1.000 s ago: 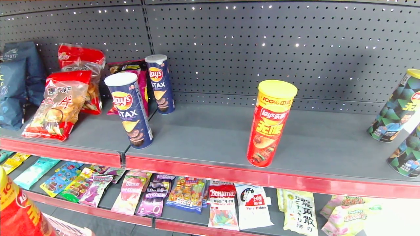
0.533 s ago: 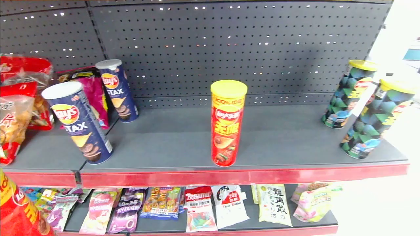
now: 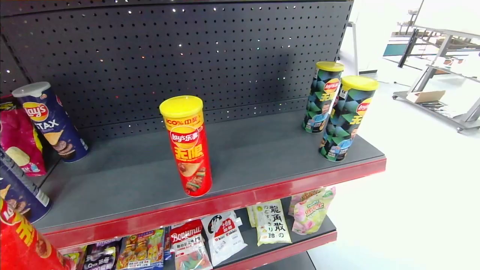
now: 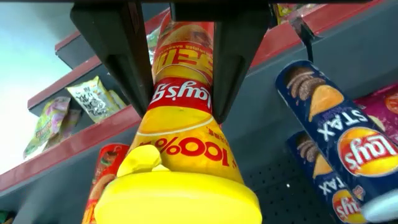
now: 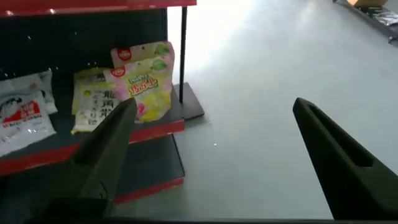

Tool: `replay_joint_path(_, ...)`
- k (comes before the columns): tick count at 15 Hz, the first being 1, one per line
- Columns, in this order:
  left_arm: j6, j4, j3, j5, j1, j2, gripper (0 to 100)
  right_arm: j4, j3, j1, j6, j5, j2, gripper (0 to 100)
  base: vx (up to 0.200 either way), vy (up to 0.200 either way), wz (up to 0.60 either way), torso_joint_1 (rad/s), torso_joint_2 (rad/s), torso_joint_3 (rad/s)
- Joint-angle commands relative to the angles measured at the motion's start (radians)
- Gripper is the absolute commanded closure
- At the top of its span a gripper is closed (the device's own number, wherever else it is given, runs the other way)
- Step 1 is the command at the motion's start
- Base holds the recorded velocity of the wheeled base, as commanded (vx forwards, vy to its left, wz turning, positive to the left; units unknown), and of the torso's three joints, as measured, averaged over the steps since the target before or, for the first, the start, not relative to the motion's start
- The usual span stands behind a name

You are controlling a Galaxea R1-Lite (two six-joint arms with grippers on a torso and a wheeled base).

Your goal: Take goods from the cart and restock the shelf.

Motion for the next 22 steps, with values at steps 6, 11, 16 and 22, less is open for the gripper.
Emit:
replay_joint_path(6,0.000,-0.083,-0.015,-0.044,0.000,0.096,100,-0.217,0.107,0.002,0.078,0.282,0.005,0,0.000,0.000,0.00,0.000,0.00,0.000)
replay_joint_path(11,-0.005,-0.083,-0.021,-0.049,0.000,0.090,100,-0.168,0.108,0.000,0.087,0.184,0.005,0,0.000,0.000,0.00,0.000,0.00,0.000)
replay_joint_path(16,-0.003,-0.101,-0.032,-0.050,0.000,0.108,100,-0.154,0.108,0.000,0.089,0.190,0.005,0,0.000,0.000,0.00,0.000,0.00,0.000)
replay_joint_path(22,-0.005,-0.131,-0.030,-0.067,-0.002,0.156,100,-0.154,0.110,-0.101,0.086,0.192,-0.082,0,0.000,0.000,0.00,0.000,0.00,0.000)
